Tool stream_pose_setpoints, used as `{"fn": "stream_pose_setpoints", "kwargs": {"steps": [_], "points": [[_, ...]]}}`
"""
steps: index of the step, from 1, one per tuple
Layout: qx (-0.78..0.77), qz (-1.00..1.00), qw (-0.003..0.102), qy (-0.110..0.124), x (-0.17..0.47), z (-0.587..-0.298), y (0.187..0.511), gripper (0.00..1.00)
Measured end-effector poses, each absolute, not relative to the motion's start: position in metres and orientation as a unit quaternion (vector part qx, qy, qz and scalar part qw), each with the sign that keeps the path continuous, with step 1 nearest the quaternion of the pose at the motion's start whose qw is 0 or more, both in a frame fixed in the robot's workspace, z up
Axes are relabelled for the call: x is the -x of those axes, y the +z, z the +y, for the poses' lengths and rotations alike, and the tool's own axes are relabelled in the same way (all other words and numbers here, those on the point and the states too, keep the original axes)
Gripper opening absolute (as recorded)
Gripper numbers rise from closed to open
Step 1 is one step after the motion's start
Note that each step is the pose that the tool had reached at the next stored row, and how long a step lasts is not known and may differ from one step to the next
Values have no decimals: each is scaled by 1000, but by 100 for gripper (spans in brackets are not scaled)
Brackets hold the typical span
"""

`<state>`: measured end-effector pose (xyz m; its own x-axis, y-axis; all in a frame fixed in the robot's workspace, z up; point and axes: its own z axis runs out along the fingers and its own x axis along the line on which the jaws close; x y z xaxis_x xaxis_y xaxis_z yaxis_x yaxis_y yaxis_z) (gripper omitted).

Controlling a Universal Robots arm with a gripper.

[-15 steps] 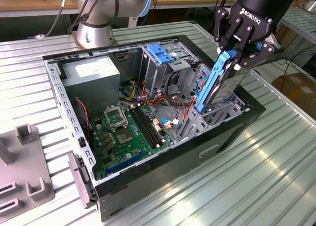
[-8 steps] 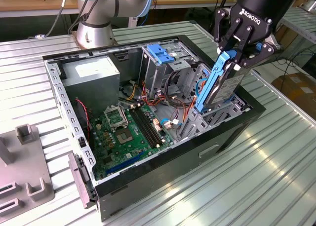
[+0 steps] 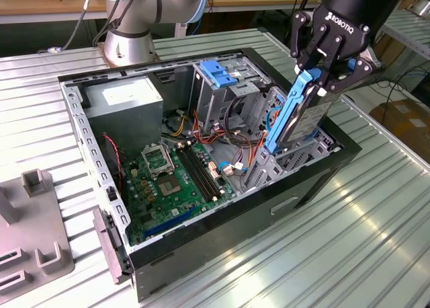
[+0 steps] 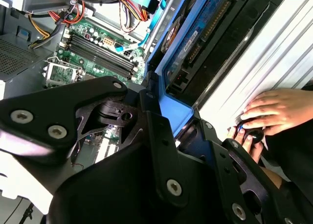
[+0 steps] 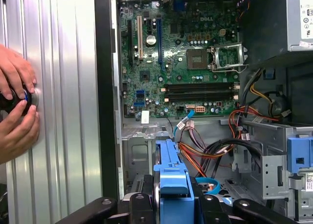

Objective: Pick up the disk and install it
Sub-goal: 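Insert the disk into the insertion slot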

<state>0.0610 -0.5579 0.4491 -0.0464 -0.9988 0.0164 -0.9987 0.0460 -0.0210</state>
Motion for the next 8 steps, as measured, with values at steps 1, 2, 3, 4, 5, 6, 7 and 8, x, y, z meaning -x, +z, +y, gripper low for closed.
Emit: {"fn": "stream_pose_setpoints", "kwargs": {"steps": [1, 2, 3, 4, 5, 6, 7, 8], "points": [[691, 723, 1, -13, -61, -558, 449, 37], [690, 723, 1, -13, -61, -558, 449, 37], [691, 723, 1, -13, -61, -558, 448, 37], [691, 723, 1, -13, -61, -558, 447, 37], [691, 723, 1, -13, -61, -558, 447, 37], [691, 723, 1, -13, -61, -558, 446, 37], [691, 723, 1, -13, -61, -558, 445, 37], [690, 723, 1, -13, -61, -558, 444, 37]]}}
